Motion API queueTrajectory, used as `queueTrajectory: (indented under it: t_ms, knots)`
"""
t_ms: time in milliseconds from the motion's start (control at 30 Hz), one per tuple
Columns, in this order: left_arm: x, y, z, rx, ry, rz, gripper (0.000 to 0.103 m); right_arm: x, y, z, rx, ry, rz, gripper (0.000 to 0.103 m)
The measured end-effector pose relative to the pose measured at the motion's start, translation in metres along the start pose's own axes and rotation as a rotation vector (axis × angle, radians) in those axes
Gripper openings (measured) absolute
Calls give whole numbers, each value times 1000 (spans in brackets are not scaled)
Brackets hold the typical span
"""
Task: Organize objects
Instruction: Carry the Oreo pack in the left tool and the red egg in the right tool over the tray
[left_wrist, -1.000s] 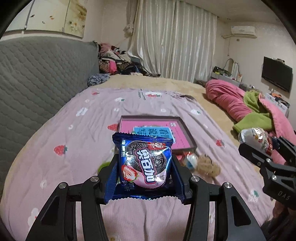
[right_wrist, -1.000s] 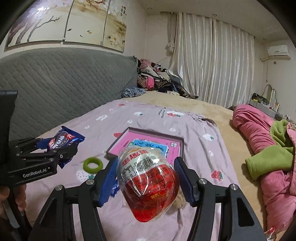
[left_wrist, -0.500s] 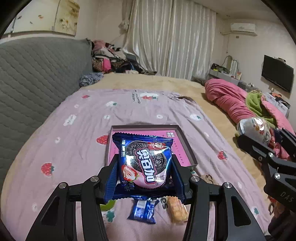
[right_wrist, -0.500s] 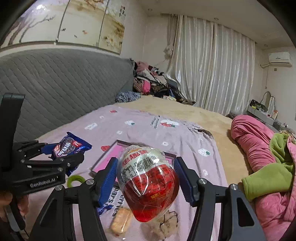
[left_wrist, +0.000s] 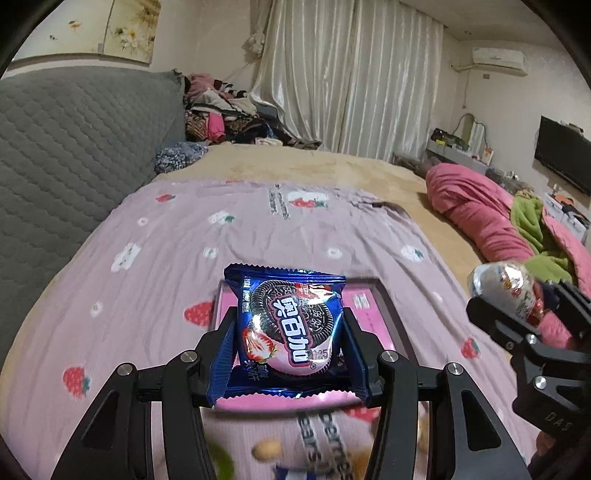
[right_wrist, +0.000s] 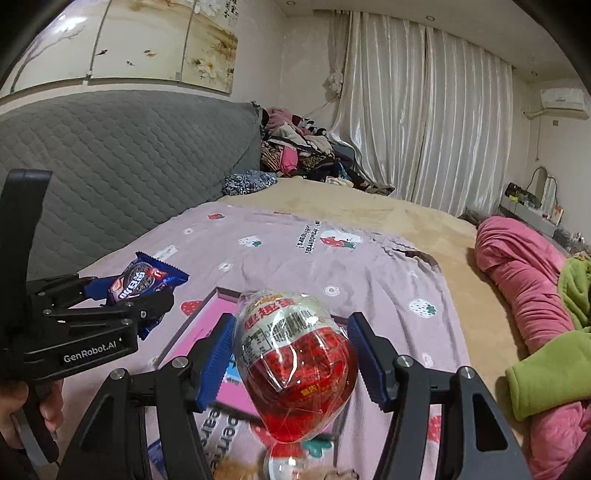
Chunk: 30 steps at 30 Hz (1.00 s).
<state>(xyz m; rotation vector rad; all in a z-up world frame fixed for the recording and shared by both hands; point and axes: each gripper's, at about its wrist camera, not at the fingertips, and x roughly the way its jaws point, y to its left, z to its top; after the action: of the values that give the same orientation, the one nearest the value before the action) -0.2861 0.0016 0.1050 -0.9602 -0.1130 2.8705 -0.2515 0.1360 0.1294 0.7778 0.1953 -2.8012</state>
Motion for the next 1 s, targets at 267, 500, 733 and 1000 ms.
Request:
queueTrajectory:
  t_ms: [267, 500, 733, 1000]
  knots:
    - [71, 11, 24, -4, 9, 10, 54, 70, -25, 18, 75, 42, -5, 62]
    - [153, 8, 11, 49, 96, 28, 54, 152, -38, 1, 112, 185, -20, 62]
    - [211, 22, -2, 4, 203, 32, 54, 208, -44, -26, 152, 281, -18, 62]
    - [242, 27, -16, 12, 245, 73, 54, 251, -50, -49, 187, 373, -38, 62]
